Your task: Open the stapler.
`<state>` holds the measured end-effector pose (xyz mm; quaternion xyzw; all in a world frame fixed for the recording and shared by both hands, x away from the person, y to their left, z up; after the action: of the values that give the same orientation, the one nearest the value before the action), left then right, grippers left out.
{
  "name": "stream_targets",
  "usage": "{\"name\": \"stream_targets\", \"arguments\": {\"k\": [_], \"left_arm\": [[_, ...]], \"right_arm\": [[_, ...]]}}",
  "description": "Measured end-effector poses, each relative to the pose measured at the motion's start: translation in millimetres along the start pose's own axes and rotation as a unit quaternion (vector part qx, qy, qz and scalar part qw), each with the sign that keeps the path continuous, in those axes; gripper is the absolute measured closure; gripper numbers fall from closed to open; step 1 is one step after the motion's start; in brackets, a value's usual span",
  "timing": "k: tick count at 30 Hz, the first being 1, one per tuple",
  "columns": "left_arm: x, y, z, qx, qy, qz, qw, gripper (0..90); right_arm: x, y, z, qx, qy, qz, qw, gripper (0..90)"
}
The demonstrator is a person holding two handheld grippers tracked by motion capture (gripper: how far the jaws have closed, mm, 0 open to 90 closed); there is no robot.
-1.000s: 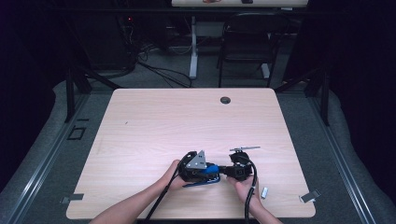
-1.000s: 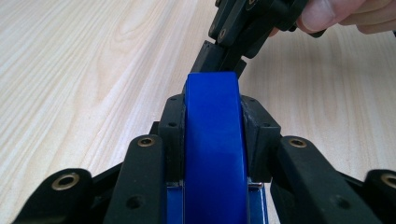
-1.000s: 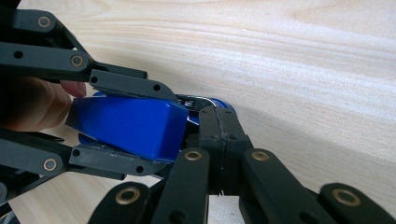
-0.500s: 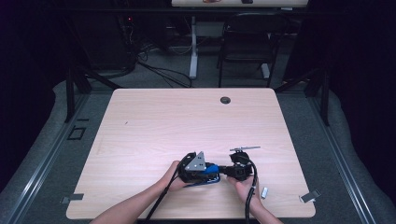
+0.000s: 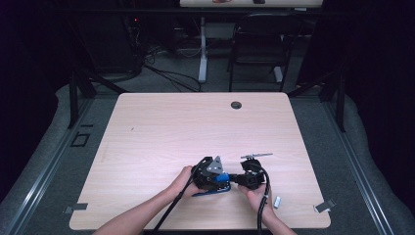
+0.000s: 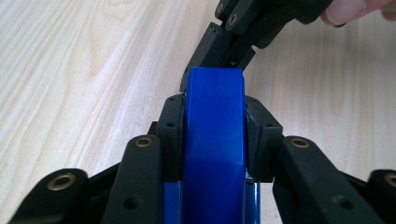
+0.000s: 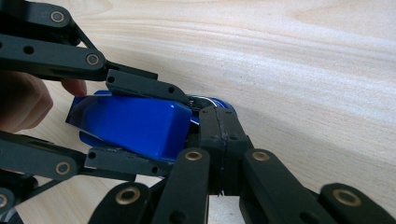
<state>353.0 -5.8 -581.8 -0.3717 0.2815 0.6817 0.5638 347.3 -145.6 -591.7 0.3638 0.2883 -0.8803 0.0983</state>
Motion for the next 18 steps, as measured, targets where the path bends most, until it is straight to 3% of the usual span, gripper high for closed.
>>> {"name": "stream_targets", "arguments": {"k": [2,9,17,18], "left_arm": [[0.7,-0.1,1.5,0.004,0.004,-0.001,1.0,66.3],[7.1,-0.3,3.5,0.008,0.052,-0.006,0.9986,66.7],[10.2,0.6,4.8,0.006,0.075,-0.008,0.9971,66.7],[10.0,0.5,6.0,0.004,0.087,-0.01,0.9962,66.7]], "right_arm": [[0.2,-0.6,-0.4,0.002,0.003,0.001,1.0,90.0],[0.0,-2.0,-0.9,0.006,0.004,0.01,0.9999,90.0],[0.5,-2.2,-0.6,0.006,0.004,0.011,0.9999,90.0],[0.5,-2.2,-0.6,0.006,0.005,0.011,0.9999,90.0]]}}
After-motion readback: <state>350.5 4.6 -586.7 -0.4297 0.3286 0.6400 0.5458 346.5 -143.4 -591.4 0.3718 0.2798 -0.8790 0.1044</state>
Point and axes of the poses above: each handheld gripper's, and its own axes: z roughly backward along the jaws, x roughly out of its underside, y roughly to its right, the point moved 4 cm from there along -z, roughly forward along the jaws, and after that the axes turned 15 degrees about y, right-handed, at the moved point
